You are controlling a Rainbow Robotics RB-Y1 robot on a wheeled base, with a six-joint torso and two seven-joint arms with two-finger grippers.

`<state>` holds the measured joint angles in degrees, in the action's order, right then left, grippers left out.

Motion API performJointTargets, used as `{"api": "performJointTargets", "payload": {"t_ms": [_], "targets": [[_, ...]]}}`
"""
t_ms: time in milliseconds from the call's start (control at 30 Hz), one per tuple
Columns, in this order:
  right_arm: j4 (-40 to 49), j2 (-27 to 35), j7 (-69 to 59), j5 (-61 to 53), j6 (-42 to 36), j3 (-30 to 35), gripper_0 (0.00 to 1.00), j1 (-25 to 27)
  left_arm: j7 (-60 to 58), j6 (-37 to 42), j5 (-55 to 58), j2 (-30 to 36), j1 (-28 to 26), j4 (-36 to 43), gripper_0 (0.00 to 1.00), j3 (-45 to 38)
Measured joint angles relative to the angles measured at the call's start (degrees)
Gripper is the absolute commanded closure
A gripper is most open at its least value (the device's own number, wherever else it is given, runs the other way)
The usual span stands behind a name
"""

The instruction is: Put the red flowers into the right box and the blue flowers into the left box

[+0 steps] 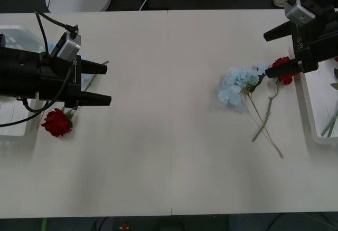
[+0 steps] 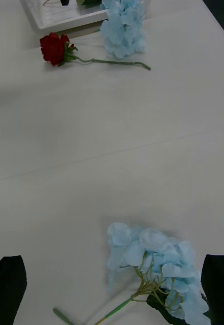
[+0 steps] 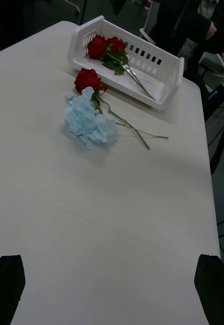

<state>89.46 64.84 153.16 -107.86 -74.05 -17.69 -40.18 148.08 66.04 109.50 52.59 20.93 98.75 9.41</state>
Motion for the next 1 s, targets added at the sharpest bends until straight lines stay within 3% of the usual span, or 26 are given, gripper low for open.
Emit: {"api": "performJointTargets", "payload": {"t_ms": [1000], "targets": [[0.00,0.00,0.00,0.00,0.00,0.00,0.00,0.00,0.00,0.00,0.00,0.00,0.00,0.00,0.00,0.00]]}}
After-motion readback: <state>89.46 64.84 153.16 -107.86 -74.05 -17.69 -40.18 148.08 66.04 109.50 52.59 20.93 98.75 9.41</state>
